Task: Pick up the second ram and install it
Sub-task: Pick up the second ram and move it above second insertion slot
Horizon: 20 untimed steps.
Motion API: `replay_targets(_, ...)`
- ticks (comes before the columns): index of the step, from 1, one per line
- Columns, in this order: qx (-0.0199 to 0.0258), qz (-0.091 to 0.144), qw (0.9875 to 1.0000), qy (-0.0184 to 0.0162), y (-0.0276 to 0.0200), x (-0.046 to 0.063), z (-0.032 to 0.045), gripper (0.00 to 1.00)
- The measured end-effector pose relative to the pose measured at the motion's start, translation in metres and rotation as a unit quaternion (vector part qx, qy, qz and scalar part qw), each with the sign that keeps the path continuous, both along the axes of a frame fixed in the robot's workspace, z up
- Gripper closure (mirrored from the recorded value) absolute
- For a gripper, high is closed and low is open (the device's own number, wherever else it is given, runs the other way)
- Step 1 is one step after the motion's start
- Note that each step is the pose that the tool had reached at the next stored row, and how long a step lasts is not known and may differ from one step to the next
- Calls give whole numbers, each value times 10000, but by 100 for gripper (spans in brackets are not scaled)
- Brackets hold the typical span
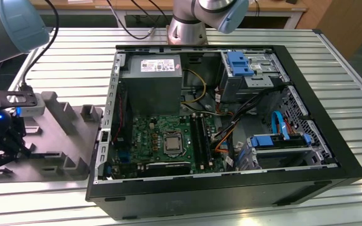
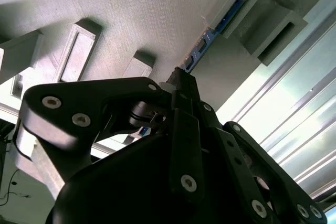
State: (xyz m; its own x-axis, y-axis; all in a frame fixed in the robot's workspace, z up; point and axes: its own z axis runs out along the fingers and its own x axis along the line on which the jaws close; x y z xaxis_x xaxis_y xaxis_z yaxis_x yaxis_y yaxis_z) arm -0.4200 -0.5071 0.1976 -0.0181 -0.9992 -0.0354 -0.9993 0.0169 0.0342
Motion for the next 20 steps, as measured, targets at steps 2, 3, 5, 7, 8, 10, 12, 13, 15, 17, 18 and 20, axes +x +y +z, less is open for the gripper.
replay_targets(2,2,25,10000,-3,1,0,0,88)
replay_targets(3,2,35,10000,-4,3,0,1,88)
replay_targets(5,2,59,10000,-5,9,0,1,88)
replay_targets(7,2,84,10000,-7,16,0,0,88)
replay_targets(8,2,89,10000,-7,17,0,0,88)
replay_targets(10,6,91,10000,-7,20,0,0,88)
replay_targets(12,10,90,10000,-7,32,0,1,88)
replay_targets(13,11,90,10000,-7,41,0,0,88)
replay_targets(15,12,91,10000,-7,47,0,0,88)
replay_targets(17,12,91,10000,-7,50,0,0,88)
replay_targets(18,12,91,10000,-7,50,0,0,88)
replay_targets(20,12,90,10000,-7,51,0,2,88)
